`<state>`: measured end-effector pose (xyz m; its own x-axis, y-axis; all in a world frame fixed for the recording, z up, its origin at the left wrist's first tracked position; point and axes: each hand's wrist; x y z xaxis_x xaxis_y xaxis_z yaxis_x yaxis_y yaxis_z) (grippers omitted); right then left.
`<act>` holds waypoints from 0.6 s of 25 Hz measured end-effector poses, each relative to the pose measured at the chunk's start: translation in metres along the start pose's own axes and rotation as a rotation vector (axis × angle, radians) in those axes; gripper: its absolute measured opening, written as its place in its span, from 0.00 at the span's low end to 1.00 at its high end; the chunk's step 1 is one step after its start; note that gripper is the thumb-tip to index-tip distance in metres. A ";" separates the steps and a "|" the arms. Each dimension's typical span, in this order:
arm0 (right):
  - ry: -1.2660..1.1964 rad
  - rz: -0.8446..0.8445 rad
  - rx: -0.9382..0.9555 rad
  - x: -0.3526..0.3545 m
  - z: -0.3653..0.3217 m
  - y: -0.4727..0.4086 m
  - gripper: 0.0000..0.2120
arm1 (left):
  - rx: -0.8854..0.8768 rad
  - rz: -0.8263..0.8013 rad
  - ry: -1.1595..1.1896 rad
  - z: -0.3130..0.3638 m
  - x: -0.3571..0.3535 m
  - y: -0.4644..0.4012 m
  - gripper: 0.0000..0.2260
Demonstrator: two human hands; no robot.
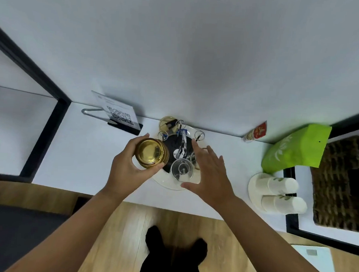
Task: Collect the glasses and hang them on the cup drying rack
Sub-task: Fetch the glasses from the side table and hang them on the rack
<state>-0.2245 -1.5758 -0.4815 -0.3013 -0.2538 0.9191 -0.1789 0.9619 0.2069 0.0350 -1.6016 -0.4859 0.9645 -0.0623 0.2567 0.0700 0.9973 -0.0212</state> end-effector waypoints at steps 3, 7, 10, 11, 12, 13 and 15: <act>0.028 0.013 -0.018 -0.018 0.002 -0.005 0.66 | 0.014 -0.024 0.021 -0.010 -0.003 0.000 0.37; 0.068 0.001 -0.023 -0.030 0.005 -0.017 0.67 | 0.017 -0.068 0.013 -0.022 -0.006 -0.005 0.36; 0.091 -0.030 -0.012 -0.036 0.008 -0.023 0.66 | 0.023 -0.103 0.002 -0.030 -0.011 -0.008 0.36; 0.102 -0.038 -0.006 -0.038 0.009 -0.025 0.65 | 0.026 -0.114 -0.004 -0.033 -0.012 -0.010 0.36; 0.113 -0.045 -0.003 -0.040 0.009 -0.026 0.65 | 0.030 -0.128 -0.012 -0.036 -0.013 -0.011 0.36; 0.119 -0.051 0.001 -0.040 0.010 -0.028 0.65 | 0.035 -0.141 -0.019 -0.040 -0.014 -0.012 0.36; 0.116 -0.056 0.012 -0.043 0.010 -0.029 0.65 | 0.048 -0.159 -0.028 -0.049 -0.015 -0.012 0.37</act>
<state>-0.2160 -1.5940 -0.5302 -0.1802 -0.2931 0.9389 -0.2042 0.9449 0.2558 0.0326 -1.6145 -0.5362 0.9346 -0.2192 0.2802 0.2085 0.9757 0.0677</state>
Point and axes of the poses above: each hand's wrist, its own y-axis away from the middle knuckle, its own x-axis out of the back of the hand, z = x × y, and after that the axes turned 12 degrees about y, right-handed
